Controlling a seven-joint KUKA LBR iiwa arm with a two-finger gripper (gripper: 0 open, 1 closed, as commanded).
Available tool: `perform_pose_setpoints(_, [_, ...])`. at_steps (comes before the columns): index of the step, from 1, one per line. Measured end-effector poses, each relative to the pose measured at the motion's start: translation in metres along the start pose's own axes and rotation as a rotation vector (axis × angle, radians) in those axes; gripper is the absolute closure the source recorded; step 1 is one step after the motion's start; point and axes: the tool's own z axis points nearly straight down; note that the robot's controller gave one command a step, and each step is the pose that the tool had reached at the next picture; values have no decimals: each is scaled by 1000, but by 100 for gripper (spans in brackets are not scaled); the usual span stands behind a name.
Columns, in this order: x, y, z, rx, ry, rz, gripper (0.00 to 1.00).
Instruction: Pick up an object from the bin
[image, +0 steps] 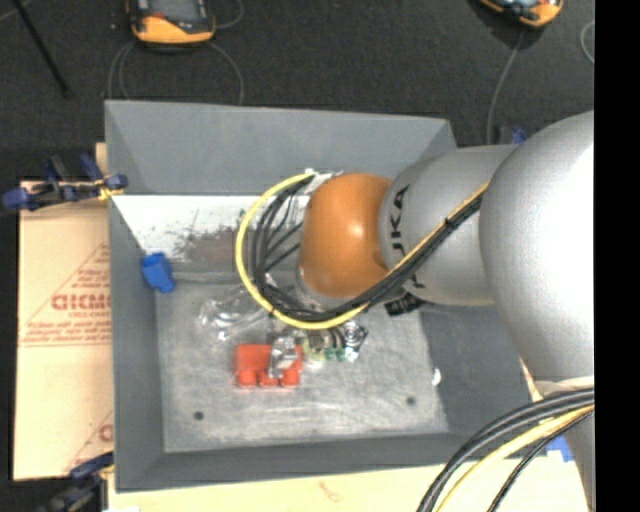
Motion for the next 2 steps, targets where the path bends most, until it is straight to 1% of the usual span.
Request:
perform_pose_setpoints(1, [1,0,1,0,2,0,0])
perform_pose_setpoints(2, [0,0,0,0,0,1,100])
